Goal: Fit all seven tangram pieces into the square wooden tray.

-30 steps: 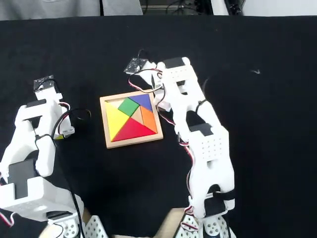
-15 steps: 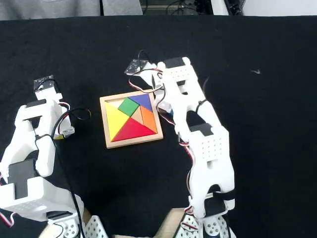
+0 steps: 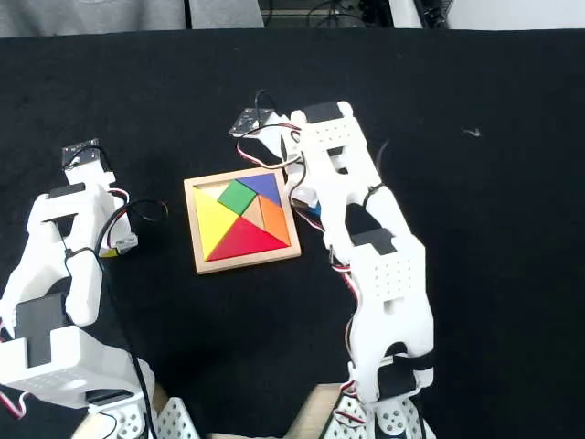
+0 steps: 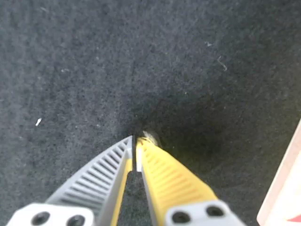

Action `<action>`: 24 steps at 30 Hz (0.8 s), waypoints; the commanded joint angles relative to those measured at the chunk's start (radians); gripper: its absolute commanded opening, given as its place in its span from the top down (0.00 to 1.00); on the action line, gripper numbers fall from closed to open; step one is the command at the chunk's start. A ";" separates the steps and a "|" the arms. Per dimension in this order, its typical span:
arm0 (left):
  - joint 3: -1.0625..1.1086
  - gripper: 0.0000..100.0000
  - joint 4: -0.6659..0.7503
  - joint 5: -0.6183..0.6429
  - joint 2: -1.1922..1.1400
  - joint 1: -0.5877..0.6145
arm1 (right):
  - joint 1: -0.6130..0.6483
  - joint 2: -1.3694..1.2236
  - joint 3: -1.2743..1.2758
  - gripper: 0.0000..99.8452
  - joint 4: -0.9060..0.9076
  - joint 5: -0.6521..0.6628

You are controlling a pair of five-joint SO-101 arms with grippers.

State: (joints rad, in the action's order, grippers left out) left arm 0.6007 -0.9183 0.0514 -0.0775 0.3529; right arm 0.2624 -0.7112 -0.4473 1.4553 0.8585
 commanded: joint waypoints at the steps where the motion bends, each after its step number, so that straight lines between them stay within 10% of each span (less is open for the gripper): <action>1: -0.056 0.97 -0.008 0.012 0.005 -0.012 | 0.012 0.074 -0.007 0.92 -0.003 0.009; 24: -0.051 0.97 -0.061 0.012 0.005 0.096 | 0.167 0.194 -0.062 0.99 -0.140 0.204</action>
State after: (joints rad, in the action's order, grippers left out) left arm 0.6007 -0.9337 0.0529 -0.0775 0.3989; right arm 0.3406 -0.5961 -0.4473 1.3863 1.0104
